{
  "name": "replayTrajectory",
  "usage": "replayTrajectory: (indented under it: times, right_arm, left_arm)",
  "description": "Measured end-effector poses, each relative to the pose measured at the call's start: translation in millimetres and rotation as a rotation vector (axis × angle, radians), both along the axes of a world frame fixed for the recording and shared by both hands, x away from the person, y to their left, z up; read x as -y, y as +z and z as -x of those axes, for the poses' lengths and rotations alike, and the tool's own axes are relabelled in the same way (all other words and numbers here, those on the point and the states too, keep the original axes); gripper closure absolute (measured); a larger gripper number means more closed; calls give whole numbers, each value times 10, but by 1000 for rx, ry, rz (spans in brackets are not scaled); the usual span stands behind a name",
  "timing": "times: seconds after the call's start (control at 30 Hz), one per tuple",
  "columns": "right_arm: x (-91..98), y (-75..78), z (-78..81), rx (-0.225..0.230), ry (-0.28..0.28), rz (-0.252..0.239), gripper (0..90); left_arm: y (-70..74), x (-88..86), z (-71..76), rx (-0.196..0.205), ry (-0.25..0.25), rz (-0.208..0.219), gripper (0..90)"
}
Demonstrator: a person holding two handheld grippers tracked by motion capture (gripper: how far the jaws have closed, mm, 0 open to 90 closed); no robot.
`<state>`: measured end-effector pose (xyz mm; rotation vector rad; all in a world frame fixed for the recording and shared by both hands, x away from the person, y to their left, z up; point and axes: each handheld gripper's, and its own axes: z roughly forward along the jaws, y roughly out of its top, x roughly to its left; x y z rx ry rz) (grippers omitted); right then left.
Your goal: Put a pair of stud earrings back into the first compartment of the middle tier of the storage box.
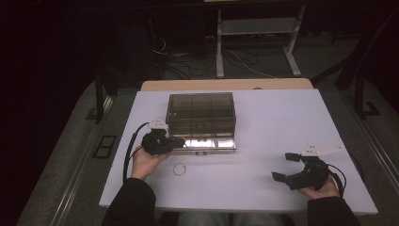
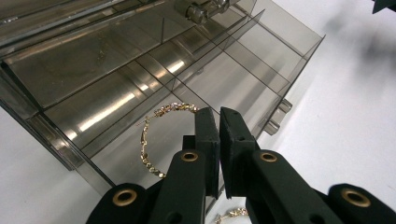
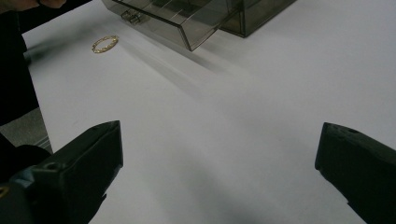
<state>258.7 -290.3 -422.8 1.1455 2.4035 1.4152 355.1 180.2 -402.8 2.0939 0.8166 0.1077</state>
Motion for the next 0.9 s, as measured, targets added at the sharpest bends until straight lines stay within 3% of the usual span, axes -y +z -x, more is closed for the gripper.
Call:
replayTrajectory:
  times: [0.13, 0.27, 0.3, 0.47, 0.63, 0.87, 0.9]
  right_arm:
    - [5, 3, 0, 5, 0, -1, 3]
    - [6, 5, 0, 7, 2, 0, 3]
    - [6, 4, 1, 8, 3, 1, 3]
    - [10, 4, -1, 6, 2, -1, 3]
    - [14, 6, 2, 5, 2, -1, 3]
    - [17, 8, 3, 7, 1, -4, 3]
    - [18, 9, 3, 8, 0, -3, 3]
  left_arm:
    - [-39, -30, -11, -12, 18, 42, 852]
    - [-46, -62, -7, -12, 37, 55, 758]
    - [-34, -84, -1, -9, 38, 76, 733]
    - [9, -105, 28, 0, 32, 124, 574]
    - [91, -101, 94, 1, 50, 174, 359]
    - [150, -108, 160, 16, 44, 179, 161]
    - [165, -83, 181, 22, 39, 161, 106]
